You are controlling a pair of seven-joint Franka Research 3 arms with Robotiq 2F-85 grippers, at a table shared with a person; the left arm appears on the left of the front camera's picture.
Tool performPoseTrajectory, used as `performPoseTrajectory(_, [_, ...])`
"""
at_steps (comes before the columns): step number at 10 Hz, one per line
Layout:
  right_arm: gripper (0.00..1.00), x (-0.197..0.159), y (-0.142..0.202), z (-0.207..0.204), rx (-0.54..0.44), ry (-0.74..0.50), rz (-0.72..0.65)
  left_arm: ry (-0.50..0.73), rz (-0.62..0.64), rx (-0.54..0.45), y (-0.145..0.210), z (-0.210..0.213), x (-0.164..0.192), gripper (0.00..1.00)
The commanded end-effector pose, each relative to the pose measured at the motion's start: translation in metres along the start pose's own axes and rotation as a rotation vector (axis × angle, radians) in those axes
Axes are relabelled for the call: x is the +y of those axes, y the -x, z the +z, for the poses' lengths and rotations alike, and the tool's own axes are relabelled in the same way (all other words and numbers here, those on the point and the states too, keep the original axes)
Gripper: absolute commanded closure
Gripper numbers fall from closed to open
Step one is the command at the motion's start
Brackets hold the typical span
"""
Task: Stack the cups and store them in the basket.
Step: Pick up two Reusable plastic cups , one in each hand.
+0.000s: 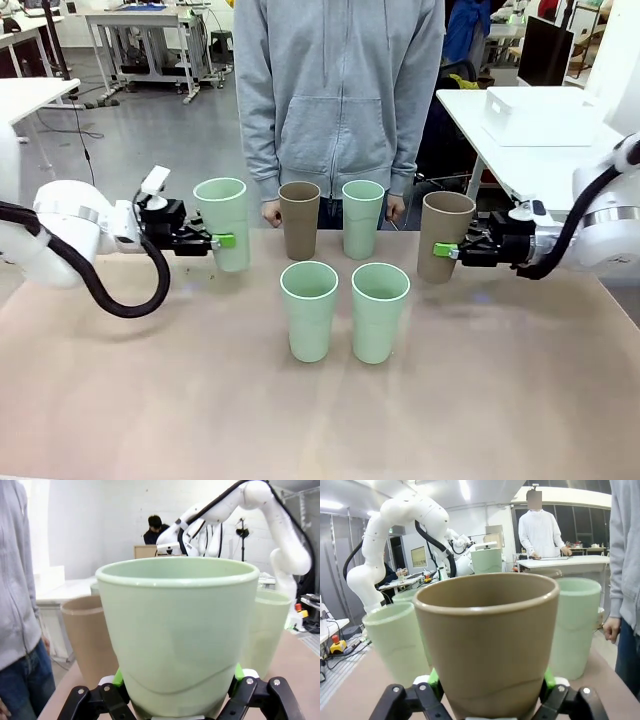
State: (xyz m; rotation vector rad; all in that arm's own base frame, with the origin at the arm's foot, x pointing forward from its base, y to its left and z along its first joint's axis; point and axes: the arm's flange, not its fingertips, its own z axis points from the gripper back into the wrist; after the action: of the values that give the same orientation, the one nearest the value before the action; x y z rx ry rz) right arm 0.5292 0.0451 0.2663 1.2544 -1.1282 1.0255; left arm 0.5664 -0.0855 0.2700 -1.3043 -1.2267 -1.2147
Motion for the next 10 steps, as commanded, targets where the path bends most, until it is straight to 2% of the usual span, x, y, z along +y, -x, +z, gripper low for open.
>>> performPoseTrajectory(1, [0.14, 0.055, -0.029, 0.003, -0.002, 0.070, 0.040, 0.012, -0.025, -0.017, -0.034, 0.013, -0.042, 0.15])
performPoseTrajectory(3, [0.14, 0.105, -0.047, 0.017, -0.024, 0.083, 0.067, 0.002, -0.061, -0.016, -0.056, 0.026, -0.084, 0.15])
performPoseTrajectory(5, [0.14, 0.135, -0.052, 0.034, -0.057, 0.068, 0.055, -0.018, -0.084, 0.023, -0.055, 0.032, -0.116, 0.15])
performPoseTrajectory(8, [0.14, 0.152, -0.047, 0.054, -0.031, 0.080, 0.052, -0.032, -0.088, 0.052, -0.056, 0.042, -0.156, 0.15])
performPoseTrajectory(10, [0.14, 0.154, -0.041, 0.058, -0.024, 0.077, 0.043, -0.049, -0.080, 0.074, -0.057, 0.049, -0.167, 0.15])
